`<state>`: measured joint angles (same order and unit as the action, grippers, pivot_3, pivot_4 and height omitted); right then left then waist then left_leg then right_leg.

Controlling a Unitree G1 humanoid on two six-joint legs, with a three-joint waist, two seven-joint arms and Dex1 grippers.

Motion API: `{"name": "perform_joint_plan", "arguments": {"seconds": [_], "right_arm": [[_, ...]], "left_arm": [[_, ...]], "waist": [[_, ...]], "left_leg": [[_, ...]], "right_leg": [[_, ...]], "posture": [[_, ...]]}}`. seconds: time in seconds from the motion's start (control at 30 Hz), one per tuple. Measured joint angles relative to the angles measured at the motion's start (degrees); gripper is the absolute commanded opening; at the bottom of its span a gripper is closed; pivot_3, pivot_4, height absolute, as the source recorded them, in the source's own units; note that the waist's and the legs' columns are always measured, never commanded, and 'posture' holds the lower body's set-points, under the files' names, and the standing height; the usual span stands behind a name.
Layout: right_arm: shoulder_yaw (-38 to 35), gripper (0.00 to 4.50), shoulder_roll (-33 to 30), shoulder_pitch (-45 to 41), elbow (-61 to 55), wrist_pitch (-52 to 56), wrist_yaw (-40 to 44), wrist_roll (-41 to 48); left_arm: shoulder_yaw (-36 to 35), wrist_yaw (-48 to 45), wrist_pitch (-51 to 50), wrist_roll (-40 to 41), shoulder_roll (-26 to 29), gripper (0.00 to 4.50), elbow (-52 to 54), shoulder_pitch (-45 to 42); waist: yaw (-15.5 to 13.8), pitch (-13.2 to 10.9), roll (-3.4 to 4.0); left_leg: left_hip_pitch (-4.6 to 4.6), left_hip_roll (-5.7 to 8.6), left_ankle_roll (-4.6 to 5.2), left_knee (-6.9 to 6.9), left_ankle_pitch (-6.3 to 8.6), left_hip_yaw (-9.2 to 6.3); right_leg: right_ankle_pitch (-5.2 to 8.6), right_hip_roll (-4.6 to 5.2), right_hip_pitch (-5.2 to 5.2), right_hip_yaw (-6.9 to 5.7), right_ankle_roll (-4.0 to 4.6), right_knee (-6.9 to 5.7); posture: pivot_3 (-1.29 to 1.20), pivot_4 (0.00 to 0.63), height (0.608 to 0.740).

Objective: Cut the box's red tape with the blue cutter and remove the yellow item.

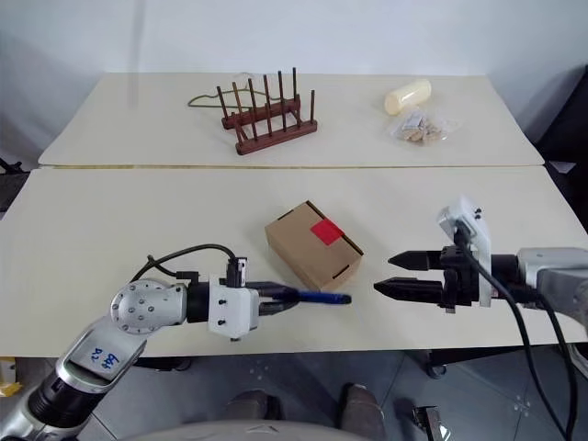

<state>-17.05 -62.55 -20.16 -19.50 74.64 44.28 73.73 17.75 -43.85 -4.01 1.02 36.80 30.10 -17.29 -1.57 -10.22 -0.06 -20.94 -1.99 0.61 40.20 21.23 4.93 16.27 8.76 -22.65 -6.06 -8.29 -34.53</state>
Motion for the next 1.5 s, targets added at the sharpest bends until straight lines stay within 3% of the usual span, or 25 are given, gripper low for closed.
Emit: {"name": "perform_joint_plan", "arguments": {"seconds": [0.17,0.3,0.43,0.53,0.73,1.23,1.33,1.43,1.5], "right_arm": [[3.5,4.43,-9.5,-3.0,6.3,0.6,-17.3,29.5],[8.5,4.43,-11.1,-5.1,6.3,-2.3,-25.5,37.1],[12.5,4.43,-9.7,-7.7,6.5,-3.5,-28.9,37.9],[14.4,3.87,-8.5,-8.4,6.2,-4.0,-30.6,37.9],[17.2,1.84,-3.3,-10.1,5.3,-7.3,-37.0,37.9],[20.8,1.84,0.3,-13.1,5.2,-7.2,-40.3,37.9],[21.3,1.25,0.7,-13.1,5.2,-7.2,-40.9,37.9],[21.3,0.26,0.8,-13.1,5.3,-7.2,-41.8,37.8],[21.3,0.15,1.4,-13.1,5.6,-7.2,-42.3,37.8]], "left_arm": [[-0.6,1.2,0.9,-2.5,-2.5,0.42,-1.9,-5.2],[0.3,0.6,1.1,-3.5,-3.5,0.42,-4.2,-6.8],[0.4,0.4,1.0,-4.8,-4.4,0.42,-6.8,-8.0],[0.4,0.2,1.2,-5.2,-4.8,0.42,-8.1,-8.4],[1.2,0.0,1.2,-5.9,-6.7,0.42,-8.6,-9.3],[1.3,-0.7,0.5,-6.7,-7.2,0.42,-8.4,-9.4],[1.3,-0.9,0.2,-6.8,-7.2,0.42,-8.2,-9.4],[1.3,-0.9,0.2,-6.8,-7.2,0.42,-8.2,-9.4],[1.2,-0.9,-0.2,-6.9,-7.2,0.42,-8.2,-9.4]], "waist": [[0.0,0.0,-0.01],[0.1,0.0,-0.02],[0.0,0.0,-0.02],[-0.2,0.0,-0.02],[-0.1,0.0,-0.03],[-0.1,0.0,-0.03],[-0.1,0.0,-0.03],[-0.1,0.0,-0.03],[-0.1,0.0,-0.03]], "left_leg": [[-0.28,0.14,0.05,-0.02,0.04,0.32],[-0.37,0.11,0.05,-0.06,0.05,0.37],[-0.42,0.11,0.06,-0.03,0.05,0.37],[-0.48,0.11,0.08,-0.02,0.07,0.33],[-0.54,0.11,0.08,-0.03,0.07,0.3],[-0.55,0.1,0.08,-0.02,0.07,0.3],[-0.55,0.1,0.08,-0.02,0.07,0.29],[-0.55,0.1,0.08,-0.03,0.07,0.29],[-0.55,0.1,0.08,-0.02,0.07,0.3]], "right_leg": [[-0.12,-0.08,-0.07,-0.36,-0.06,0.15],[-0.17,-0.12,-0.08,-0.45,-0.16,0.39],[-0.21,-0.12,-0.08,-0.45,-0.23,0.47],[-0.22,-0.12,-0.08,-0.47,-0.26,0.53],[-0.23,-0.12,-0.1,-0.57,-0.28,0.56],[-0.23,-0.12,-0.1,-0.58,-0.28,0.56],[-0.23,-0.12,-0.1,-0.58,-0.28,0.56],[-0.23,-0.12,-0.1,-0.58,-0.28,0.56],[-0.23,-0.12,-0.1,-0.59,-0.28,0.55]], "posture": [[0.0,0.15,0.74],[0.0,0.15,0.74],[0.0,0.15,0.74],[0.0,0.15,0.74],[0.0,0.15,0.74],[0.0,0.15,0.74],[0.0,0.15,0.74],[0.0,0.15,0.74],[0.0,0.15,0.74]]}}
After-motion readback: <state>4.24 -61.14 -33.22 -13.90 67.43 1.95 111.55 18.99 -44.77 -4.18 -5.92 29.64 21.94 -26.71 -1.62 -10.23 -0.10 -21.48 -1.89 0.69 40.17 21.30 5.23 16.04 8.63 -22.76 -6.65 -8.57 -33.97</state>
